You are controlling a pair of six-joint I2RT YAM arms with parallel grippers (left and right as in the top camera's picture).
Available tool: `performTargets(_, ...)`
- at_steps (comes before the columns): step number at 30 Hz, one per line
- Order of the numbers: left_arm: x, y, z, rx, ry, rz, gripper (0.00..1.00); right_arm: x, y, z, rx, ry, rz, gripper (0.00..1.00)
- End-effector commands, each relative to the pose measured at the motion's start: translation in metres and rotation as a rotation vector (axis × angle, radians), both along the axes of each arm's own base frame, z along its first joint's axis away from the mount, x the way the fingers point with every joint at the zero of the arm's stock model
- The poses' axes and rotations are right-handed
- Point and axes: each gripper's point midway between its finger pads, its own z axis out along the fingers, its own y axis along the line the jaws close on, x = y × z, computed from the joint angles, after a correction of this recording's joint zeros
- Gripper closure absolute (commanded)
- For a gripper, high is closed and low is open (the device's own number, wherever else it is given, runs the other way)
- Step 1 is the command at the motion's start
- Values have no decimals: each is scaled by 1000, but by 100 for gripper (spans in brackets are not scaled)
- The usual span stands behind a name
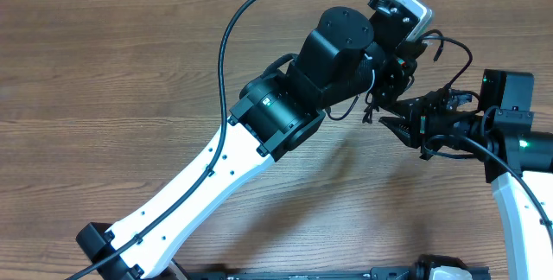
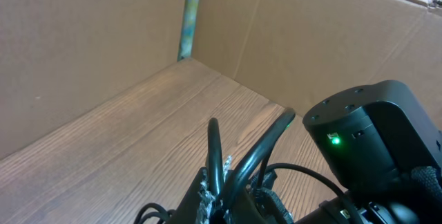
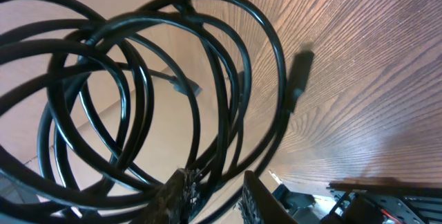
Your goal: Untangle cables
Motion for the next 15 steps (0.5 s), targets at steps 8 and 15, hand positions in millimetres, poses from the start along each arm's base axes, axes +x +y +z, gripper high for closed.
performTargets(8, -4, 11, 32, -101, 18, 37, 96, 3, 4, 6, 18, -13, 21, 81)
performTargets(15, -2, 11, 39, -126, 3, 47, 96, 3, 8, 7, 29, -19, 43, 81)
